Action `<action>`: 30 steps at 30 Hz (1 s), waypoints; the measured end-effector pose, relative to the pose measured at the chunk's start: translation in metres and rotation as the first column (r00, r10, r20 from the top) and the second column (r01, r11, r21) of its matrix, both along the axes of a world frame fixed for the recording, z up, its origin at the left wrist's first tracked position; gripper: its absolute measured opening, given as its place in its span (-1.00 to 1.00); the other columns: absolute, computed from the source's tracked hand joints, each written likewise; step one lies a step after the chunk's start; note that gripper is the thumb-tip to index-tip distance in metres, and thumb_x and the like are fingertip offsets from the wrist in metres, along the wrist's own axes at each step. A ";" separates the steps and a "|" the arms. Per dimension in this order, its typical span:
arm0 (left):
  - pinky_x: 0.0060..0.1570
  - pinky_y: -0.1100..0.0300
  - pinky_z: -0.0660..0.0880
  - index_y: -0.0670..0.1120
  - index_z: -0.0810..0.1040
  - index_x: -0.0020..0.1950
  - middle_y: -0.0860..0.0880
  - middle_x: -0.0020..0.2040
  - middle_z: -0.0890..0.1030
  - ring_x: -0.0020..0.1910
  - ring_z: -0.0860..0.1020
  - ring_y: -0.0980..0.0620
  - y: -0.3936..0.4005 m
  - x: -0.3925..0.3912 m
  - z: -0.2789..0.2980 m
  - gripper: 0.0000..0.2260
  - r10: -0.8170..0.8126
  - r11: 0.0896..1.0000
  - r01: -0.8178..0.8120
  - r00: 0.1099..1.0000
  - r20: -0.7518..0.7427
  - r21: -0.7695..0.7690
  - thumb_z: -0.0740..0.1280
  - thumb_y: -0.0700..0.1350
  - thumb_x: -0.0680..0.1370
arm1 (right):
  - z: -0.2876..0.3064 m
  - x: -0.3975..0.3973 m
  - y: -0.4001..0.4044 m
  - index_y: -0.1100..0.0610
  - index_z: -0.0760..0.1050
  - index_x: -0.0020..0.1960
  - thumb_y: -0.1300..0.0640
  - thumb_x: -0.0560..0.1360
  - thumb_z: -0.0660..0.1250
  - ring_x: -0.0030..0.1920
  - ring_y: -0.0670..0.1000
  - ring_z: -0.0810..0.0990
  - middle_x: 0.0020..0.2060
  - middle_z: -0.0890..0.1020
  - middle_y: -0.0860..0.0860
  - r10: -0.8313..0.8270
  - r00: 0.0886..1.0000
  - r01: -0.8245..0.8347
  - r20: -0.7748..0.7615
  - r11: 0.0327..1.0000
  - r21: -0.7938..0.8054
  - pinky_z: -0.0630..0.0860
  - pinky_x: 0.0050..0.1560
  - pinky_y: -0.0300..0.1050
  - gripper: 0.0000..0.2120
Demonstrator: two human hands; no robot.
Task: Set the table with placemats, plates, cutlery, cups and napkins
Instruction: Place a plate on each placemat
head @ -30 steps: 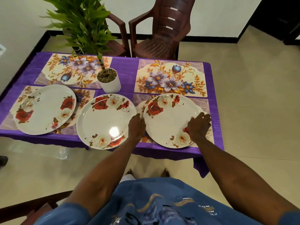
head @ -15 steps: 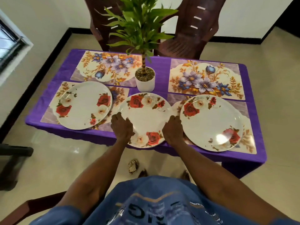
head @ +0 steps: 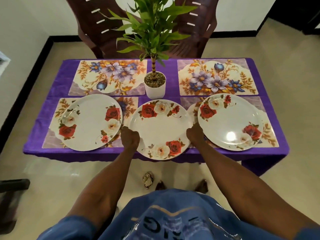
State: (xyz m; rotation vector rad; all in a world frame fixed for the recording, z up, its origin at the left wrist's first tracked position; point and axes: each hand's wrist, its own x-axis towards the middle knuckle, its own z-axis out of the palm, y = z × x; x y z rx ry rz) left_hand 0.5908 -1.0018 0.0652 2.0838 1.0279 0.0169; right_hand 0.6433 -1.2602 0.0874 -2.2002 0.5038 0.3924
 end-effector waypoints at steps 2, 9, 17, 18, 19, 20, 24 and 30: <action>0.14 -0.09 0.52 -0.23 0.43 0.30 -0.20 0.19 0.56 0.20 0.54 -0.19 -0.005 -0.006 0.001 -0.63 0.036 0.999 -0.037 0.999 0.037 0.021 0.36 -0.21 0.51 | 0.001 -0.004 0.000 0.22 0.21 0.52 0.34 0.48 0.24 0.36 0.24 0.42 0.35 0.47 0.23 -0.010 0.999 0.007 0.047 0.997 0.078 0.37 0.30 -0.05 -0.38; 0.15 -0.06 0.52 -0.19 0.43 0.33 -0.18 0.21 0.55 0.20 0.54 -0.16 -0.030 -0.008 0.015 -0.72 0.141 0.983 -0.158 0.975 0.172 0.090 0.23 -0.18 0.62 | 0.002 -0.016 -0.013 0.18 0.36 0.37 0.15 0.55 0.18 0.23 0.23 0.51 0.23 0.54 0.18 -0.136 0.990 0.133 0.033 0.987 0.085 0.47 0.21 0.11 -0.61; 0.02 0.10 0.37 -0.19 0.42 0.25 -0.17 0.16 0.55 0.14 0.52 -0.16 -0.115 0.031 0.042 -0.72 0.050 0.999 -0.053 0.956 0.289 0.003 0.13 -0.03 0.67 | 0.032 -0.005 -0.090 0.21 0.39 0.30 0.05 0.65 0.15 0.19 0.18 0.53 0.17 0.57 0.15 -0.389 0.898 0.372 0.204 0.921 0.118 0.38 0.08 -0.07 -0.69; 0.01 0.10 0.35 -0.19 0.42 0.24 -0.18 0.15 0.55 0.14 0.51 -0.18 -0.134 0.040 0.044 -0.72 0.034 0.999 -0.030 0.957 0.289 -0.018 0.13 -0.01 0.67 | 0.036 -0.001 -0.108 0.21 0.38 0.32 0.05 0.65 0.15 0.21 0.18 0.53 0.20 0.57 0.14 -0.417 0.882 0.400 0.217 0.909 0.119 0.38 0.10 -0.06 -0.68; 0.00 0.10 0.34 -0.19 0.41 0.22 -0.18 0.14 0.56 0.13 0.51 -0.18 -0.152 0.048 0.047 -0.71 0.015 0.999 -0.005 0.957 0.289 -0.035 0.14 0.01 0.67 | 0.039 0.003 -0.127 0.20 0.37 0.34 0.03 0.65 0.14 0.23 0.17 0.52 0.22 0.56 0.14 -0.445 0.866 0.428 0.229 0.896 0.122 0.39 0.13 -0.05 -0.66; -0.01 0.09 0.34 -0.20 0.41 0.20 -0.18 0.12 0.56 0.11 0.51 -0.18 -0.174 0.057 0.048 -0.70 -0.006 0.999 0.020 0.956 0.293 -0.047 0.15 0.03 0.66 | 0.040 0.008 -0.149 0.19 0.37 0.36 0.02 0.65 0.14 0.25 0.17 0.51 0.24 0.55 0.13 -0.474 0.847 0.457 0.242 0.881 0.124 0.41 0.17 -0.02 -0.64; -0.02 0.03 0.40 -0.20 0.39 0.17 -0.19 0.08 0.57 0.09 0.53 -0.21 -0.270 0.092 0.053 -0.68 -0.117 0.987 0.145 0.947 0.300 -0.072 0.20 0.05 0.64 | 0.040 0.022 -0.249 0.19 0.39 0.32 -0.06 0.64 0.14 0.23 0.19 0.52 0.22 0.56 0.15 -0.555 0.781 0.548 0.288 0.829 0.113 0.44 0.18 0.04 -0.61; 0.00 0.06 0.37 -0.22 0.35 0.28 -0.27 0.18 0.57 0.17 0.53 -0.26 -0.452 0.131 0.056 -0.67 -0.208 0.955 0.254 0.943 0.261 -0.155 0.18 -0.01 0.65 | 0.045 0.031 -0.425 0.23 0.39 0.24 0.00 0.64 0.16 0.13 0.24 0.56 0.13 0.59 0.21 -0.640 0.709 0.651 0.297 0.756 0.075 0.39 -0.01 -0.06 -0.67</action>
